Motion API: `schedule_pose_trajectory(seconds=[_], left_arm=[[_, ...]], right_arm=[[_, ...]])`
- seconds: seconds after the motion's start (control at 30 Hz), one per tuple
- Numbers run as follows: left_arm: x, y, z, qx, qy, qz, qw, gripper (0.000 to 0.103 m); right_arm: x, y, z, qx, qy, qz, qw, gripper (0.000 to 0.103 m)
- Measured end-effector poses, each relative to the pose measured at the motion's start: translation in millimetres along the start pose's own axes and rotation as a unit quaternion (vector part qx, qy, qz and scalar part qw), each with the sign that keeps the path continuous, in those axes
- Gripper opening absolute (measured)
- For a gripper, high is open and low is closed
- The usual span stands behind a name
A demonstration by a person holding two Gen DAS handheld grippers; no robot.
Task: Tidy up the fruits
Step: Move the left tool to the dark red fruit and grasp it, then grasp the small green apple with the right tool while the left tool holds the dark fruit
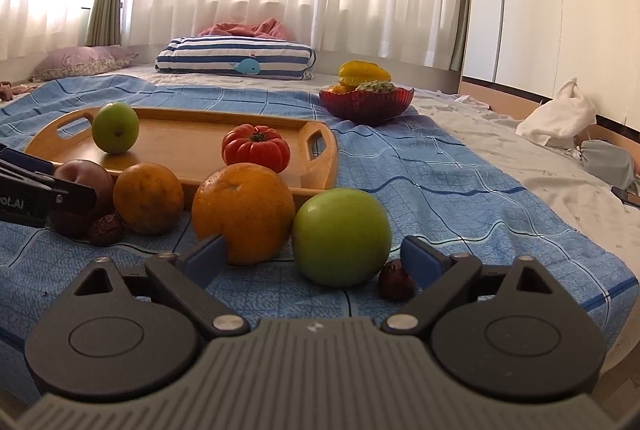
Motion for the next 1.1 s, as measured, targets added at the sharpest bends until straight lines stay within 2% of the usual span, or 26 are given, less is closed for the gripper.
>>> schedule_pose_trajectory(seconds=[0.1,0.37,0.57,0.73,1.1], left_arm=[[-1,1,-2,0.0,0.0,0.002,1.0,0.06],[-1,5,-15,0.0,-0.01,0.001,0.9999,0.065],[0,5,-15,-0.001,-0.013,0.002,0.9999,0.065],[-2,4,-7,0.003,-0.021,0.002,0.9998,0.062],[-4,5,-7,0.001,-0.021,-0.004,0.9998,0.062]], right_arm=[[3,0,3,-0.006,-0.007,0.012,1.0,0.088],[4,0,3,-0.008,-0.011,0.017,1.0,0.087],[1,-1,7,-0.009,-0.008,0.021,1.0,0.081],[1,-5,10,-0.019,0.01,0.06,0.998,0.078],[2,-6,8,-0.018,0.003,0.086,0.996,0.08]])
Point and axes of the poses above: each gripper's, at about its wrist camera, not at the fingertips, and z roughly against the way its jaws point, x to its left, y to its underside, the point moved 8 cm from there along -z, roughly the way its jaws point, and after that the axes turned 10 degrees about -x, right-handed, at the moved point
